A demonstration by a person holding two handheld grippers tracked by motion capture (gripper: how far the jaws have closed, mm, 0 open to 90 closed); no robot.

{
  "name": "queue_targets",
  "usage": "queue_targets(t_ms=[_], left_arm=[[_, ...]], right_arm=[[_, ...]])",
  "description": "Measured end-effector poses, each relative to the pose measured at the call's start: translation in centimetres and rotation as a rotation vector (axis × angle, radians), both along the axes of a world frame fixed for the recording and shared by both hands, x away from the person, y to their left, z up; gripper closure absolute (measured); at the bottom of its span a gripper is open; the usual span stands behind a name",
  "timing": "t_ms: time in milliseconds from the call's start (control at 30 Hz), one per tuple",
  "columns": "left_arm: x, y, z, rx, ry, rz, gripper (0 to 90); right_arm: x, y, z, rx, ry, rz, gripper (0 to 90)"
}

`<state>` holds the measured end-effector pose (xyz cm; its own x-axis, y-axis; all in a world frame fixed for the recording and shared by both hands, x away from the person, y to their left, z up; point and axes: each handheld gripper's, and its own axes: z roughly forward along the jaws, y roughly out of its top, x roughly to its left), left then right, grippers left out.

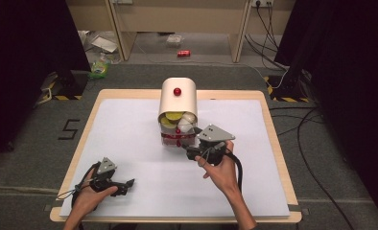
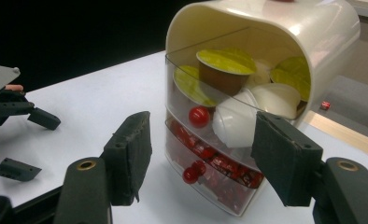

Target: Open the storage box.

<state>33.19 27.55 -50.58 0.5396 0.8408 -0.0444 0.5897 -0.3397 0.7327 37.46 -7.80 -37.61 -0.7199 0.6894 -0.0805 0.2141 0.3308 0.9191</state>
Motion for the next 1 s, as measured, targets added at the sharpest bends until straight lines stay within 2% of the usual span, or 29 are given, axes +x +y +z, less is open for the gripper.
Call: queue_targets(t_ms=[200, 433, 700, 1000], left_arm=[[0.0, 0.0, 0.0, 0.003, 0.002, -0.004, 1.3], [0.0, -0.1, 0.0, 0.008, 0.002, -0.007, 0.9], [0.0, -0.1, 0.0, 0.009, 0.002, -0.007, 0.9], [0.0, -0.1, 0.0, 0.007, 0.002, -0.007, 0.8]], right_arm=[[0.5, 0.8, 0.2, -0.001, 0.001, 0.011, 36.5], [1.0, 1.6, 0.7, 0.000, -0.020, 0.022, 36.5], [1.9, 2.1, 0.7, 0.000, -0.029, 0.010, 35.1], [3.3, 2.4, -0.1, -0.034, -0.022, -0.005, 32.4]])
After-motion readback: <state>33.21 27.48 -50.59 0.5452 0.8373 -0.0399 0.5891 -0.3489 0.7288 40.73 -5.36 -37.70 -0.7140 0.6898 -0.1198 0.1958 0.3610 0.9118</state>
